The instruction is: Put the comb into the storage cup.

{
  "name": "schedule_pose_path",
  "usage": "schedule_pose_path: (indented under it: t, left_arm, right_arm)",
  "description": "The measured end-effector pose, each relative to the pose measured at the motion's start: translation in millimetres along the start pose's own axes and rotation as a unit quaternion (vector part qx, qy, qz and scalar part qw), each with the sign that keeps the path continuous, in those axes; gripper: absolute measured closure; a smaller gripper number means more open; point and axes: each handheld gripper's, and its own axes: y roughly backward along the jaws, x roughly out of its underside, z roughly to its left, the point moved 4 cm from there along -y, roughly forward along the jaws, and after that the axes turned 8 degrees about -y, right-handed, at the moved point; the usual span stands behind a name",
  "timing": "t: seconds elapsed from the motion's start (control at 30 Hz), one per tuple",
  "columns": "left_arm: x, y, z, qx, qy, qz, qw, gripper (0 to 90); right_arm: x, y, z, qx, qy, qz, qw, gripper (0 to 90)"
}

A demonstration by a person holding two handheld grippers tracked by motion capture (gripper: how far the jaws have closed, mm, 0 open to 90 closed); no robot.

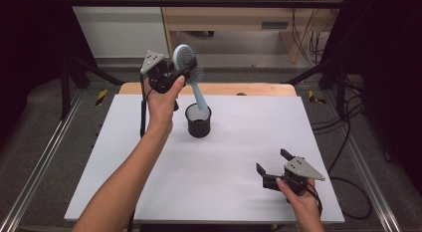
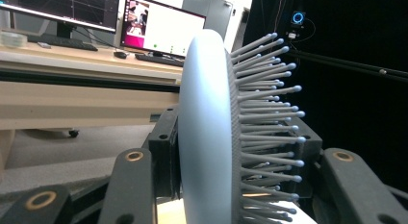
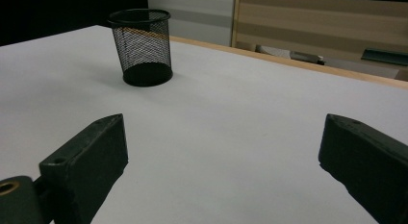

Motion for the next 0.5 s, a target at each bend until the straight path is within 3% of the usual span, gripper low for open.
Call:
schedule_pose_path:
  t: [0.17, 0.5]
  left_arm:
    - [1.2, -0.6, 1.7, -0.003, 0.009, -0.002, 1.0000, 50.8]
    - [3.1, -1.5, 2.8, -0.008, -0.002, 0.003, 1.0000, 50.7]
  right_arm:
    - [-0.3, -0.7, 2.7, -0.003, 0.004, -0.001, 1.0000, 3.5]
    - [0.6, -0.5, 1.1, -0.002, -0.001, 0.000, 1.0000, 3.5]
